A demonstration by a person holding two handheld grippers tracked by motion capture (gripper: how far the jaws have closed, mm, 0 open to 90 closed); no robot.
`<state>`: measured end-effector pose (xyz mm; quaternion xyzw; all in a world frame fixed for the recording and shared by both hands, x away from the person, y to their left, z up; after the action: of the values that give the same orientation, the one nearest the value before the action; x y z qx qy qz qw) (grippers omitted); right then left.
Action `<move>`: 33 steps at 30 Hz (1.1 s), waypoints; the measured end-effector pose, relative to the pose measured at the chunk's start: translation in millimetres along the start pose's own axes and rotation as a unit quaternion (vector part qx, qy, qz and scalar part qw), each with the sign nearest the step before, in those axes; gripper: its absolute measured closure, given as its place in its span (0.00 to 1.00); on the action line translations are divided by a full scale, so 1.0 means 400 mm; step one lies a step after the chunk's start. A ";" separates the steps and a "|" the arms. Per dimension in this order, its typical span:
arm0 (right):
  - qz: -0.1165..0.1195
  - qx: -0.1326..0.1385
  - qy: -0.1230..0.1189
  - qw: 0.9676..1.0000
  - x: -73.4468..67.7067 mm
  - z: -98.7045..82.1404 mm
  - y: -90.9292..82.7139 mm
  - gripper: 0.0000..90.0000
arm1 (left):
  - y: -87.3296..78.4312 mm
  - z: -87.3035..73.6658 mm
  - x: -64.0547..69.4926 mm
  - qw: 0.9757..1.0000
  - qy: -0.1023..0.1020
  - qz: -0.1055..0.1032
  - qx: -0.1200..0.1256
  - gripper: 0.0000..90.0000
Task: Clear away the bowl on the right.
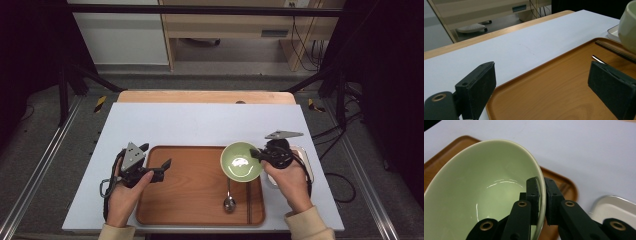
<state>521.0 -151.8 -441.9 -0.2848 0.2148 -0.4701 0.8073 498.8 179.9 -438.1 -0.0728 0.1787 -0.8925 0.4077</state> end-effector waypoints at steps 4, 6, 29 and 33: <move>0.018 -0.018 -0.013 1.000 -0.050 -0.006 0.035 0.93 | -0.004 0.001 -0.003 1.000 0.000 0.001 0.001 0.09; 0.027 -0.029 -0.019 0.999 -0.072 -0.012 0.051 0.93 | -0.004 0.002 -0.003 1.000 0.000 0.001 0.001 0.09; 0.077 -0.059 -0.024 0.995 -0.150 -0.053 0.117 0.93 | -0.002 0.002 -0.001 1.000 0.002 0.001 0.000 0.09; 0.083 -0.060 -0.021 0.995 -0.154 -0.054 0.123 0.93 | -0.002 0.002 -0.002 1.000 0.002 0.001 0.001 0.09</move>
<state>510.3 -83.8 -485.8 -0.3239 0.2480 -0.3820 0.8293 498.9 180.8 -436.9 -0.0707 0.1789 -0.8922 0.4086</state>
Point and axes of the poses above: each handheld gripper's, and its own axes: y roughly forward along the jaws, z roughly out of its top, x roughly to its right, the point moved 7 cm from there along y, roughly forward along the jaws, and after that the axes turned 7 degrees about -z, right-handed, at the moved point
